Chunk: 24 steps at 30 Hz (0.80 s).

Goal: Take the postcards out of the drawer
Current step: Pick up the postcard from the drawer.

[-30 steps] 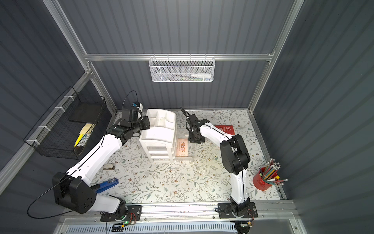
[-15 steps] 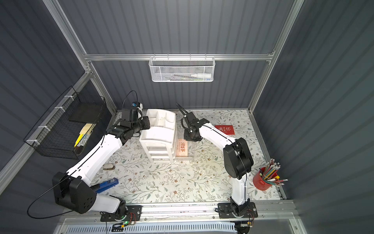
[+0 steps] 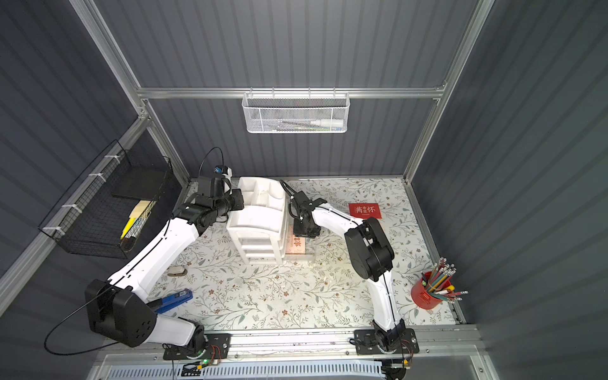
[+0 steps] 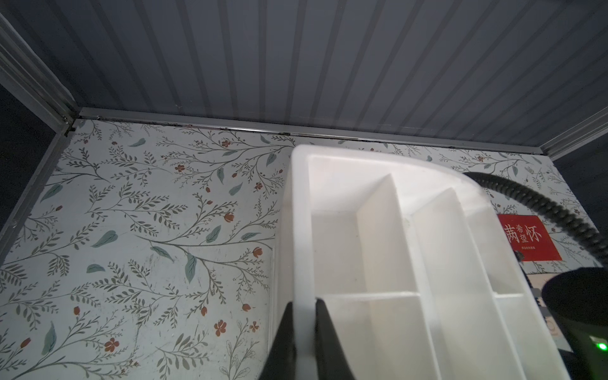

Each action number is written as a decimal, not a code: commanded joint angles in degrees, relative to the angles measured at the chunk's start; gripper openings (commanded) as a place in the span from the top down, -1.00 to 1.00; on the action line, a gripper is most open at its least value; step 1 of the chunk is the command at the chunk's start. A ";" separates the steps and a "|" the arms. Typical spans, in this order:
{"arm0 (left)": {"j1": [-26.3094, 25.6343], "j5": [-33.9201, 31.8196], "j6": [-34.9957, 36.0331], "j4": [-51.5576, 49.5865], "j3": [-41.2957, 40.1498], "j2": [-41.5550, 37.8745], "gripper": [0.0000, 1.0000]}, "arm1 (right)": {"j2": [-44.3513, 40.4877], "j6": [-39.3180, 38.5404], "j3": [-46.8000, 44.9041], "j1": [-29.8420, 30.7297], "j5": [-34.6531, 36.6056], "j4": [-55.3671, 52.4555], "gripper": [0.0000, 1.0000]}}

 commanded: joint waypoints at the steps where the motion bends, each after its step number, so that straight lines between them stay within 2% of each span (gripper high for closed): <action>1: 0.37 -1.55 4.03 -8.78 -4.03 3.34 1.00 | 1.25 0.54 2.04 0.28 0.11 -0.47 0.20; 17: 0.37 -1.36 4.16 -8.75 -4.20 3.08 1.00 | 5.00 1.17 5.32 0.21 1.89 -4.07 0.08; 24: 0.37 -1.27 4.23 -8.74 -4.26 3.12 1.00 | 6.05 0.98 5.51 0.19 0.61 -4.32 0.07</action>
